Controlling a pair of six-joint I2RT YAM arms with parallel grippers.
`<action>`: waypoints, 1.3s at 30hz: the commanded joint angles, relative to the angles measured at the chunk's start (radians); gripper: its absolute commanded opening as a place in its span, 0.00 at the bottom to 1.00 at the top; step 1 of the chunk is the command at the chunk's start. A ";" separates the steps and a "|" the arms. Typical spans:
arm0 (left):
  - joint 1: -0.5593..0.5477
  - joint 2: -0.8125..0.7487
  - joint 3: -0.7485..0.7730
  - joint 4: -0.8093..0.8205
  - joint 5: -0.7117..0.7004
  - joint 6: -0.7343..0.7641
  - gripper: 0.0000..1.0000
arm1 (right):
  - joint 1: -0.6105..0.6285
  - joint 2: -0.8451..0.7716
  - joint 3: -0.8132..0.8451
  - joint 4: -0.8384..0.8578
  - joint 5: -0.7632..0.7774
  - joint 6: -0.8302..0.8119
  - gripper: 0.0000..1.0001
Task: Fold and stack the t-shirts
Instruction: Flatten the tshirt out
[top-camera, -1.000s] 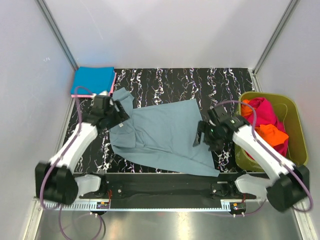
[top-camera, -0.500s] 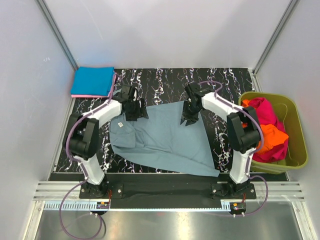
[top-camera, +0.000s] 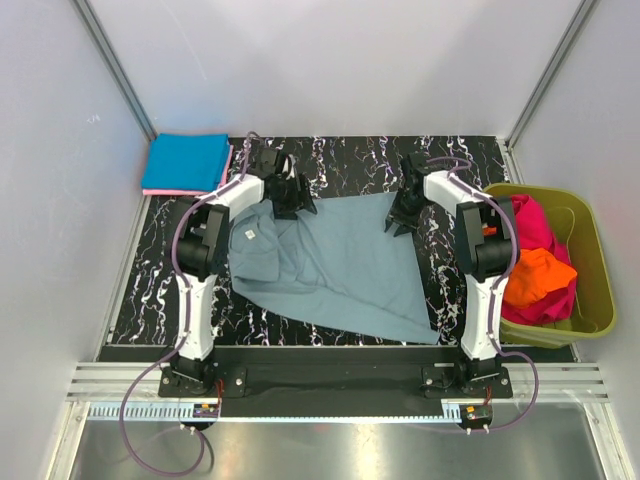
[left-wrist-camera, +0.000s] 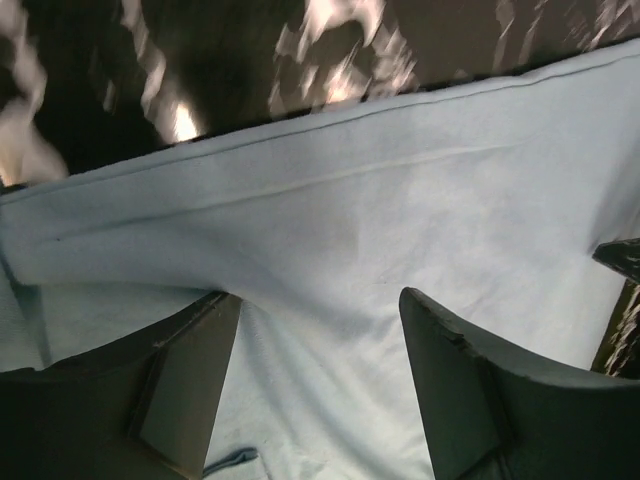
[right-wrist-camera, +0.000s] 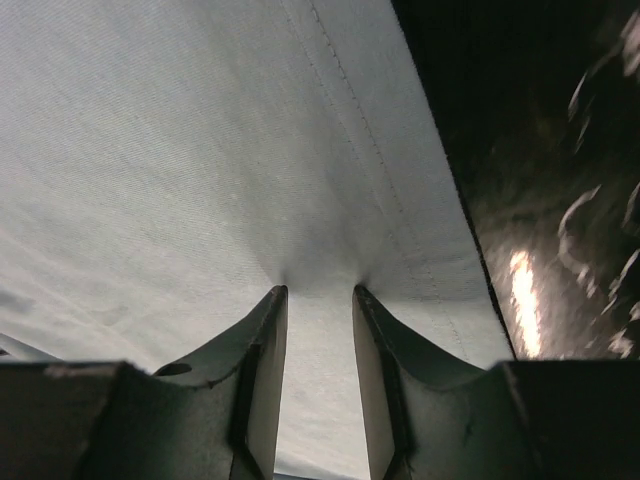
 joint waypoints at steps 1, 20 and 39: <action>0.012 0.104 0.109 -0.008 0.052 0.025 0.72 | -0.034 0.073 0.088 0.026 0.026 -0.020 0.40; -0.002 -0.549 -0.280 -0.166 -0.253 0.146 0.71 | -0.045 -0.288 -0.041 -0.090 0.027 -0.166 0.68; -0.218 -0.314 -0.259 -0.207 -0.536 -0.062 0.55 | -0.029 -0.876 -0.554 -0.022 -0.139 -0.132 0.66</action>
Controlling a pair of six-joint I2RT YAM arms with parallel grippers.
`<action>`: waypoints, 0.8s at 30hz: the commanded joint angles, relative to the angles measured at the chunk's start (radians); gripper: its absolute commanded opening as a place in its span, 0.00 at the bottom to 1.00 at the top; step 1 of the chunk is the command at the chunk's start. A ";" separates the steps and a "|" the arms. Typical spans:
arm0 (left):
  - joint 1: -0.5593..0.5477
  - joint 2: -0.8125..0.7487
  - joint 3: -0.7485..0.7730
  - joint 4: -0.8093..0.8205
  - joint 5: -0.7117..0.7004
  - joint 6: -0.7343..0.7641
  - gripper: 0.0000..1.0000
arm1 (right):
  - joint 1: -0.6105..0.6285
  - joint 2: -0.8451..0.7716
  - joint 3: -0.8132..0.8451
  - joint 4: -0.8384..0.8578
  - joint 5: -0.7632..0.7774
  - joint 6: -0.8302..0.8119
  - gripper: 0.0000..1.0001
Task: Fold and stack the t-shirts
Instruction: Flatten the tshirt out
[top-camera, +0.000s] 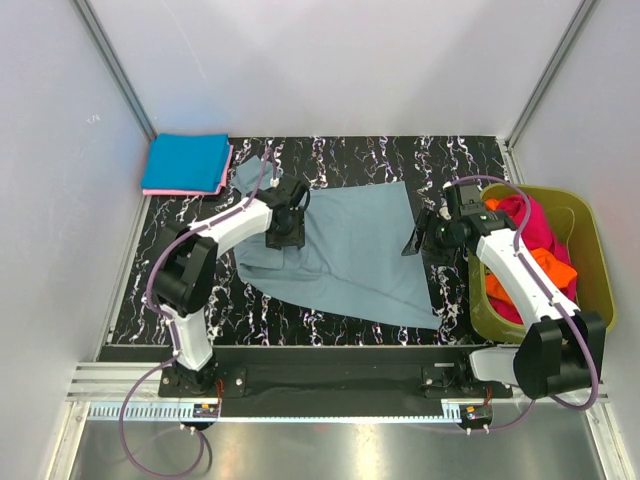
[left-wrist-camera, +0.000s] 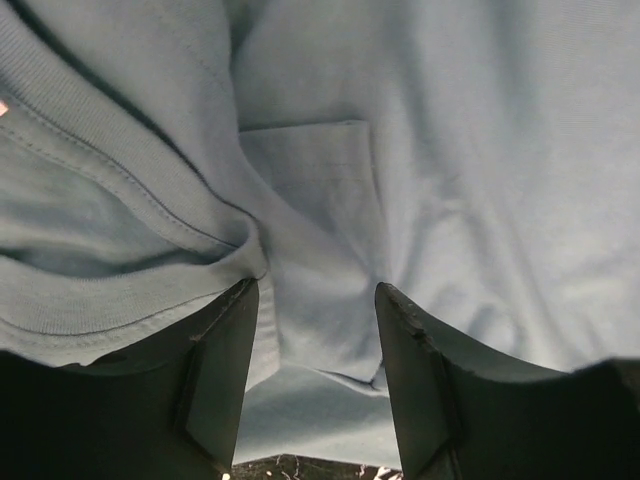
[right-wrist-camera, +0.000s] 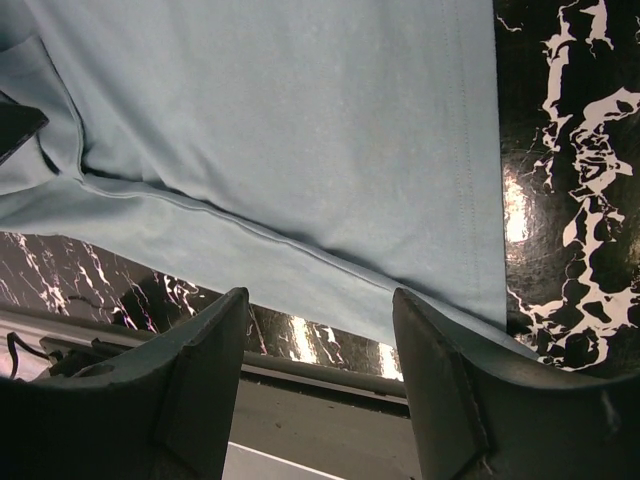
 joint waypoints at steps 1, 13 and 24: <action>-0.017 0.013 0.041 -0.013 -0.114 -0.048 0.55 | 0.005 -0.033 -0.006 0.023 -0.037 -0.017 0.66; -0.041 0.052 0.030 -0.063 -0.285 0.027 0.19 | 0.005 0.009 -0.015 0.039 -0.057 -0.015 0.66; 0.052 -0.340 -0.210 -0.129 -0.374 -0.083 0.00 | 0.005 0.010 -0.052 0.042 -0.080 -0.027 0.66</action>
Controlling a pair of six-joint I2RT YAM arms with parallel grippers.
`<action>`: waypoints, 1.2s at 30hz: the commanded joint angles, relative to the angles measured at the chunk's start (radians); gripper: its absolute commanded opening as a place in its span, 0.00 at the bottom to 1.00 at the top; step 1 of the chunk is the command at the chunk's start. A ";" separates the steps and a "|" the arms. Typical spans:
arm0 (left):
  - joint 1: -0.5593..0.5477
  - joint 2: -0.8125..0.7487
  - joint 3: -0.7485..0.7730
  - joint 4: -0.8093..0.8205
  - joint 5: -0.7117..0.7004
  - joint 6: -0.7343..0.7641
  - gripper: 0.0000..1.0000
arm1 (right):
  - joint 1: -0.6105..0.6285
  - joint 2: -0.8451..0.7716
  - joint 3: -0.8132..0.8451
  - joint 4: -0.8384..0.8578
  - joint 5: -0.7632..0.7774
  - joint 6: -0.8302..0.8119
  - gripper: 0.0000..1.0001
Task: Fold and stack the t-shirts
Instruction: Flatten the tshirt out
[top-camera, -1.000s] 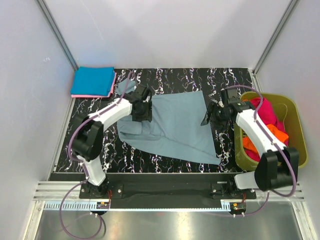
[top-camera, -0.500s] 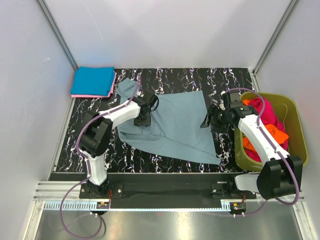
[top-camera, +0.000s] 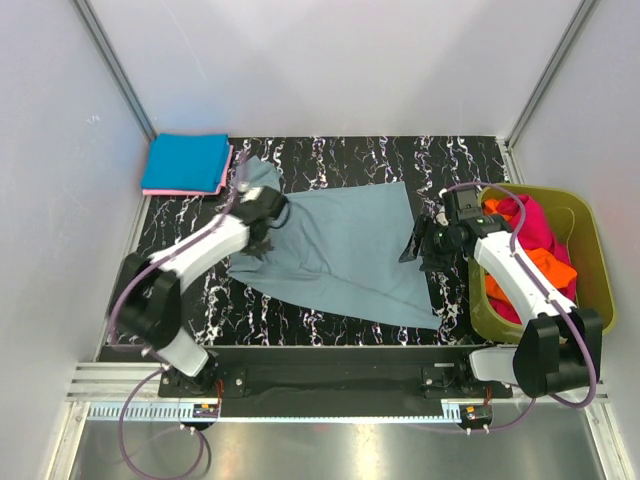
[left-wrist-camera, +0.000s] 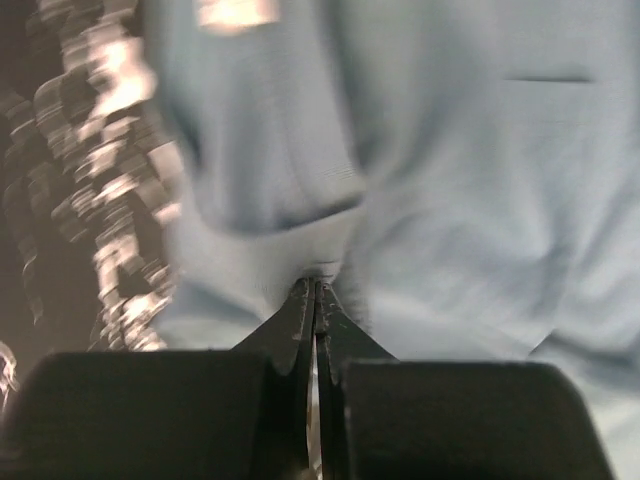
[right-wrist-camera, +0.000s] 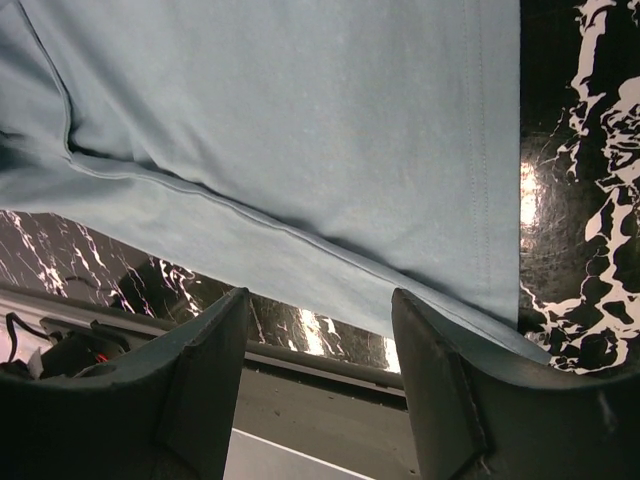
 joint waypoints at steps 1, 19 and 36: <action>0.091 -0.239 -0.139 -0.039 -0.044 -0.108 0.00 | 0.005 0.007 -0.010 0.024 -0.041 -0.021 0.66; 0.150 -0.458 -0.131 0.094 0.088 -0.034 0.54 | -0.058 0.134 -0.059 0.021 -0.216 -0.017 1.00; -0.008 0.349 0.406 0.168 0.275 -0.021 0.29 | -0.092 -0.010 -0.031 -0.044 -0.216 -0.073 0.85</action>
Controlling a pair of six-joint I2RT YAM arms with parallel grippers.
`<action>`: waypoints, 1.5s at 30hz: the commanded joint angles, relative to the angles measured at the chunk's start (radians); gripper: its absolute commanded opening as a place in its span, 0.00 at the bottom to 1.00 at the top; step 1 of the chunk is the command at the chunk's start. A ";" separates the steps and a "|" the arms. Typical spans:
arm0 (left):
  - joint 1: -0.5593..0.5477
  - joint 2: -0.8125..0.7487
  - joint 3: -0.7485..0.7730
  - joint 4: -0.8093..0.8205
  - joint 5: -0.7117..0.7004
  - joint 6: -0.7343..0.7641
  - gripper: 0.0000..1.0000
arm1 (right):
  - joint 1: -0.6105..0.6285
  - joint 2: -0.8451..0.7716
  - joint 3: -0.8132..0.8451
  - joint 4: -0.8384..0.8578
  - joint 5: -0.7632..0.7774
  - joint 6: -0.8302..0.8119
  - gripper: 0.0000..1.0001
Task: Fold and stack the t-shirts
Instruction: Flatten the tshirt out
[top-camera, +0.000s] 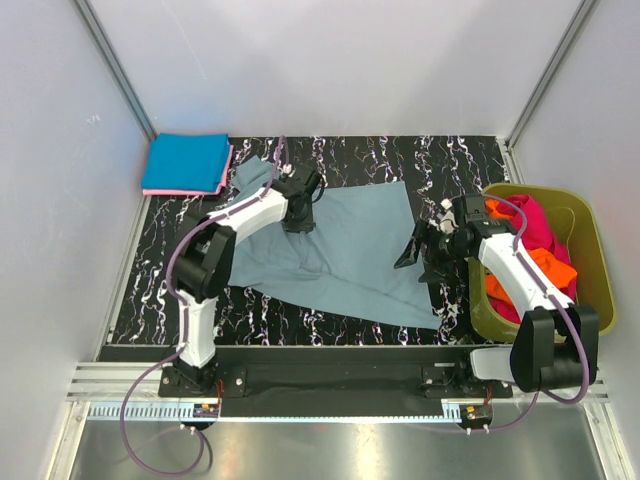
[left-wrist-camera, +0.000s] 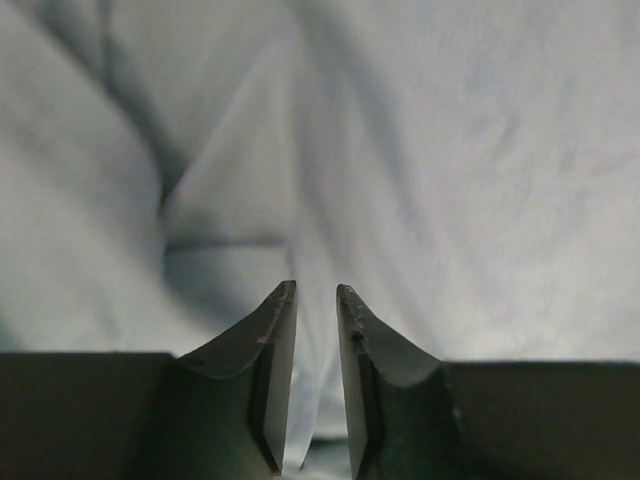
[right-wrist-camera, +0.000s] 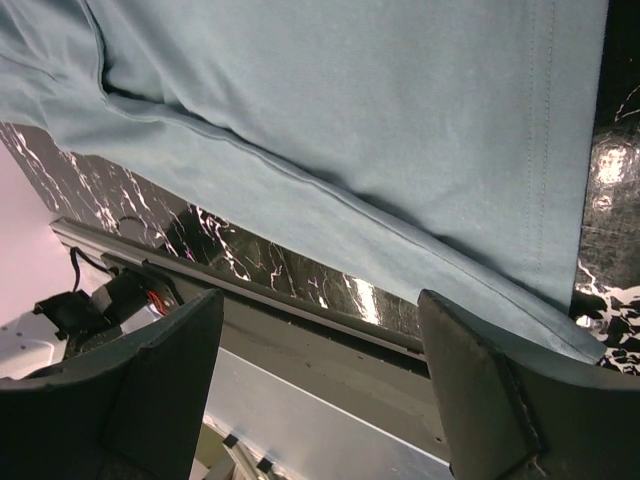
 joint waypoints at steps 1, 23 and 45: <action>0.000 0.046 0.104 0.024 0.017 -0.008 0.29 | -0.003 -0.041 0.033 -0.038 0.012 -0.044 0.85; 0.002 0.057 0.035 -0.040 -0.111 -0.088 0.35 | -0.006 -0.001 0.033 -0.038 -0.002 -0.062 0.84; 0.002 0.036 0.027 -0.041 -0.131 -0.064 0.00 | -0.006 0.004 0.016 -0.030 0.007 -0.035 0.84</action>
